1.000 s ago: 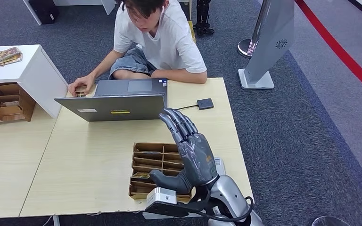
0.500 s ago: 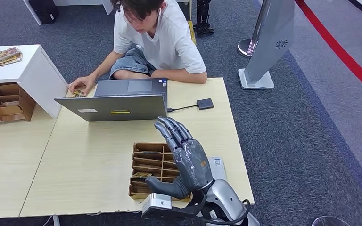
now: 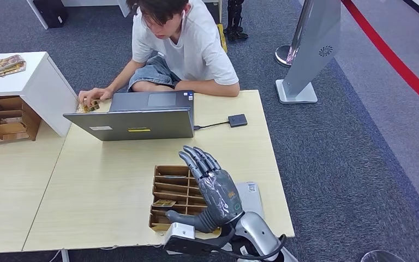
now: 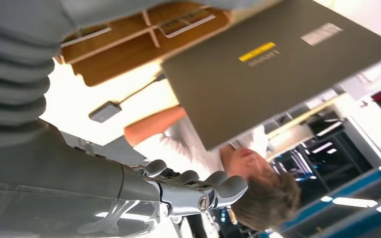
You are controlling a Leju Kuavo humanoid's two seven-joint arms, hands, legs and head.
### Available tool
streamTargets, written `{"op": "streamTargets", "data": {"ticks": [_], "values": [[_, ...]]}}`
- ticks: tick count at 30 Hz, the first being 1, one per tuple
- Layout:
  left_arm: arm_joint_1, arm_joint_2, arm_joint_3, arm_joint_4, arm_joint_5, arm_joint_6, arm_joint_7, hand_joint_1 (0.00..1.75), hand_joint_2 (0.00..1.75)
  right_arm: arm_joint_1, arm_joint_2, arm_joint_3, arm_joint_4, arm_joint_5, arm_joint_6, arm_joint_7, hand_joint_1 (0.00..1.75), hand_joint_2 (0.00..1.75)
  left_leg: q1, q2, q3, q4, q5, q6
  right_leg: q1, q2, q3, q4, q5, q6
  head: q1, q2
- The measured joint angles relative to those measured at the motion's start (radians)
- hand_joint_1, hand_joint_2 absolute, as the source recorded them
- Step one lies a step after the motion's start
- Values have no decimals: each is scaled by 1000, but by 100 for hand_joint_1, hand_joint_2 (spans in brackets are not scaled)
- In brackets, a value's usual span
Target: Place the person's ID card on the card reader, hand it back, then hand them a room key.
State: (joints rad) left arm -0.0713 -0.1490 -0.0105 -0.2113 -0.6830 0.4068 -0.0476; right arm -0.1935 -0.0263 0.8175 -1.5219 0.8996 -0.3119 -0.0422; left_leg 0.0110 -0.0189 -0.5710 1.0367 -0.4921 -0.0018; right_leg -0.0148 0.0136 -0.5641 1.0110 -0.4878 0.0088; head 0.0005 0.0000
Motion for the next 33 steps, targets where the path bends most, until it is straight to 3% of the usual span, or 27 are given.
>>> {"op": "streamTargets", "data": {"ticks": [12,33], "values": [[3,-1,10,0,-5,3,0,0,0,27,0,-47,44,98,-17,66,0,175,0,0,0,0,0,0,0,0,0,0,0,0,0,0],[12,-1,27,0,-9,11,-8,0,0,67,0,-120,23,122,-10,73,0,175,0,0,0,0,0,0,0,0,0,0,0,0,0,0]]}}
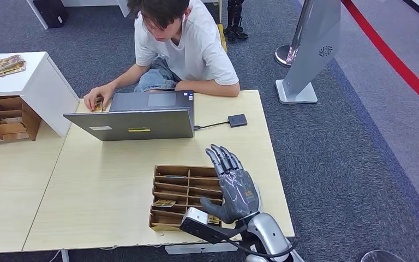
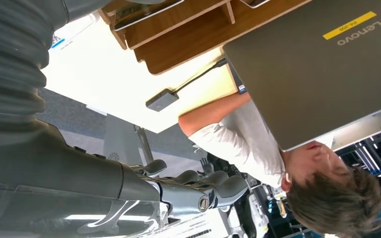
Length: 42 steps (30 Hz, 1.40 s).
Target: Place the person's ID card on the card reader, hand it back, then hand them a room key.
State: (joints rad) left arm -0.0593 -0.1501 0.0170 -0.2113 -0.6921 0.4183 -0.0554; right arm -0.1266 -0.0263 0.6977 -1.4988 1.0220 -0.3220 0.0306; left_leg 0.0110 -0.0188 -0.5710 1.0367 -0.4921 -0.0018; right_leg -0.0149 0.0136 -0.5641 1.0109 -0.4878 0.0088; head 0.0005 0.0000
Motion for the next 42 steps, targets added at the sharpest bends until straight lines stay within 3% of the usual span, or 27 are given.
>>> {"op": "streamTargets", "data": {"ticks": [20,42], "values": [[-2,-1,1,0,-27,-9,8,0,0,-9,0,29,65,7,68,6,0,175,0,0,0,0,0,0,0,0,0,0,0,0,0,0],[-3,-1,1,0,-43,-13,11,0,0,-19,0,28,110,36,81,50,1,175,0,0,0,0,0,0,0,0,0,0,0,0,0,0]]}}
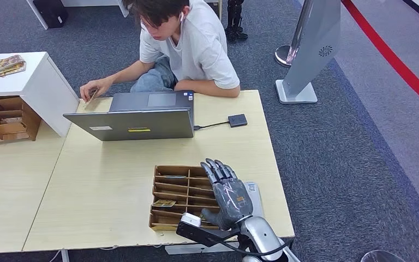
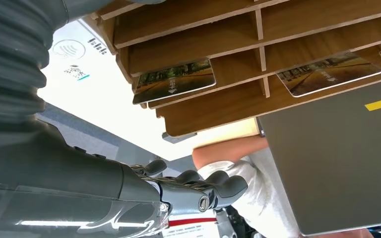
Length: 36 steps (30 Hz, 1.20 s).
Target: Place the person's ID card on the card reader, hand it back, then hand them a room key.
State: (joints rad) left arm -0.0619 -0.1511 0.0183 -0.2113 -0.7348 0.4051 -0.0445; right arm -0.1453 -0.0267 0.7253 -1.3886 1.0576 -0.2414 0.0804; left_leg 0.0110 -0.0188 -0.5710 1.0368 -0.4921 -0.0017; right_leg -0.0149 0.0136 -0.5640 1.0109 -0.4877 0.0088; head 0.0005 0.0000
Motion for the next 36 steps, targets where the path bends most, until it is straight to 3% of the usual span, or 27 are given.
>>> {"op": "streamTargets", "data": {"ticks": [1,5,6,12,36], "values": [[0,0,0,0,-1,0,0,0,0,-3,0,-2,1,-3,0,-3,10,175,0,0,0,0,0,0,0,0,0,0,0,0,0,0],[0,0,0,0,-3,0,1,0,0,-16,-2,-10,11,-18,0,-12,142,175,0,0,0,0,0,0,0,0,0,0,0,0,0,0],[0,0,0,0,-3,0,1,0,0,-17,-2,-11,12,-20,0,-14,148,175,0,0,0,0,0,0,0,0,0,0,0,0,0,0],[0,-1,0,0,-5,-1,1,0,0,-18,-3,-11,17,-24,0,-21,164,175,0,0,0,0,0,0,0,0,0,0,0,0,0,0],[0,-5,3,0,-5,1,0,0,0,2,-3,-12,0,-14,-21,-11,174,175,0,0,0,0,0,0,0,0,0,0,0,0,0,0]]}}
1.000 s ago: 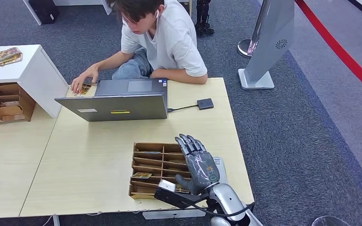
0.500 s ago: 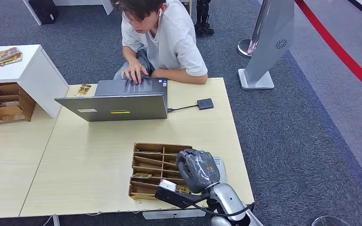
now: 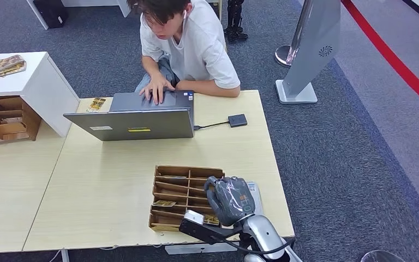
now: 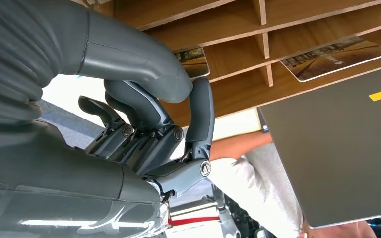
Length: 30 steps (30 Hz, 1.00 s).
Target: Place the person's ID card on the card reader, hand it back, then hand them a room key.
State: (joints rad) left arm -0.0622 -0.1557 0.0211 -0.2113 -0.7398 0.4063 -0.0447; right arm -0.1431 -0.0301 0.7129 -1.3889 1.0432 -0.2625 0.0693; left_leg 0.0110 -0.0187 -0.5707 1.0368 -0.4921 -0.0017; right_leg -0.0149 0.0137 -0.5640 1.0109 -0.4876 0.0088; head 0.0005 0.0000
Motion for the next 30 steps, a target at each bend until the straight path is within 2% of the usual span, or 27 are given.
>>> {"op": "streamTargets", "data": {"ticks": [9,18,20,22,24,30], "values": [[0,-1,3,0,-1,1,-4,0,0,11,0,-6,-22,13,-55,-33,175,175,0,0,0,0,0,0,0,0,0,0,0,0,0,0],[1,-1,21,0,4,6,-15,0,0,17,0,-12,-119,17,-85,-53,172,175,0,0,0,0,0,0,0,0,0,0,0,0,0,0],[1,-1,25,0,5,7,-19,0,0,14,0,-13,-139,11,-88,-63,120,175,0,0,0,0,0,0,0,0,0,0,0,0,0,0],[1,-1,26,0,6,8,-22,0,0,9,-3,-13,-154,-3,-83,-71,36,175,0,0,0,0,0,0,0,0,0,0,0,0,0,0],[1,-1,27,0,7,9,-23,0,0,3,-7,-13,-161,-14,-67,-72,0,175,0,0,0,0,0,0,0,0,0,0,0,0,0,0],[2,-1,30,0,2,10,-23,0,0,2,-15,-12,-156,-23,-33,-56,0,175,0,0,0,0,0,0,0,0,0,0,0,0,0,0]]}}
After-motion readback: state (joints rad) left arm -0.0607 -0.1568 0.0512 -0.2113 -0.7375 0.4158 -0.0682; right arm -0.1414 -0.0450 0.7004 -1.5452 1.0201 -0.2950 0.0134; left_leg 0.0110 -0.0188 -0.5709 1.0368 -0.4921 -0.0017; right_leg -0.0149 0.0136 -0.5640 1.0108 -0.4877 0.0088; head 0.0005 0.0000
